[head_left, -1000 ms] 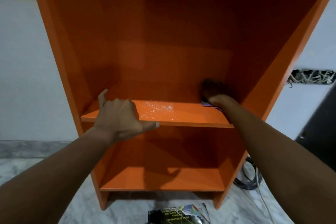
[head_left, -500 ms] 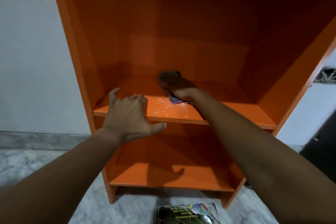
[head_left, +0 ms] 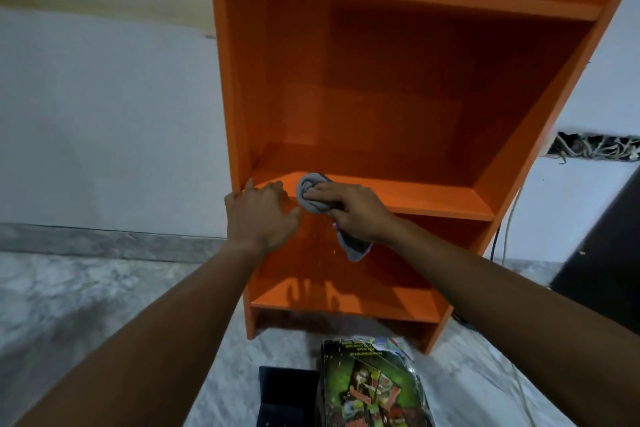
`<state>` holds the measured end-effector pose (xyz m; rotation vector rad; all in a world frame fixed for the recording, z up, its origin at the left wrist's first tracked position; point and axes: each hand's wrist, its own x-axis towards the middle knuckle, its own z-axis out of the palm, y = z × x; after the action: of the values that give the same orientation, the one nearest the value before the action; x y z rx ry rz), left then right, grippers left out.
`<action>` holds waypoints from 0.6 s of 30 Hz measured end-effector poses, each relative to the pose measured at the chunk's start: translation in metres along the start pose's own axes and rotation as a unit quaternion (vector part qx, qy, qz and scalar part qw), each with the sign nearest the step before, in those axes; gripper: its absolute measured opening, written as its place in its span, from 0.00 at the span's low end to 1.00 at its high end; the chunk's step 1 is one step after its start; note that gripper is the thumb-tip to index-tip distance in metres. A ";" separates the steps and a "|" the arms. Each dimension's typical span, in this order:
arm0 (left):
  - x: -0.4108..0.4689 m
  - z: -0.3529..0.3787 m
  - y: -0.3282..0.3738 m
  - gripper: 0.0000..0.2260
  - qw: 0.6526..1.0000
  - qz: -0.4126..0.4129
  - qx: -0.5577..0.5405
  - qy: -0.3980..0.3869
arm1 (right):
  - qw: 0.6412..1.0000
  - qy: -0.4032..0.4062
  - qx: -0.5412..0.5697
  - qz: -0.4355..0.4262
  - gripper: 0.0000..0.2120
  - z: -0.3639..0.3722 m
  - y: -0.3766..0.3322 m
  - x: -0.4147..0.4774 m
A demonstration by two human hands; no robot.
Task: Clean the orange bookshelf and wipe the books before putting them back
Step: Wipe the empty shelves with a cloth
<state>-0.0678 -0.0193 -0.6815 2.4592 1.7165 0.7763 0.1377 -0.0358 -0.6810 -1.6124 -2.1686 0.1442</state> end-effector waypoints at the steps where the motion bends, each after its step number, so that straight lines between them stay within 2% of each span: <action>1: -0.002 -0.005 0.000 0.20 0.999 -0.019 -0.022 0.033 | 1.000 0.008 0.002 -0.001 0.29 0.001 -0.006 -0.004; 3: -0.001 -0.013 0.001 0.17 0.989 -0.071 -0.067 0.113 | 0.999 0.013 0.049 0.003 0.27 -0.002 -0.014 -0.005; 5: 0.002 -0.020 -0.001 0.18 0.973 -0.138 -0.099 0.159 | 0.990 0.036 0.137 0.015 0.25 -0.008 -0.023 0.002; 7: 0.012 -0.020 -0.010 0.24 0.955 -0.212 -0.144 0.146 | 0.980 0.088 0.175 0.025 0.25 -0.014 -0.029 0.013; 9: 0.025 -0.012 -0.023 0.30 0.942 -0.254 -0.196 0.097 | 0.969 0.148 0.192 0.048 0.24 -0.015 -0.025 0.030; 12: 0.041 0.004 -0.041 0.24 0.936 -0.229 -0.265 0.035 | 0.961 0.186 0.152 0.136 0.21 -0.010 -0.005 0.060; 15: 0.043 0.012 -0.055 0.16 0.934 -0.194 -0.296 0.054 | 0.965 0.100 0.031 0.242 0.11 0.002 0.021 0.084; 18: 0.044 0.021 -0.070 0.15 0.926 -0.146 -0.341 0.069 | 0.963 0.037 -0.060 0.261 0.12 0.014 0.037 0.122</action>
<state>-0.1082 0.0525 -0.7054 1.6812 1.4542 1.2598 0.1367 0.0925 -0.6720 -2.1913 -1.6781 0.1063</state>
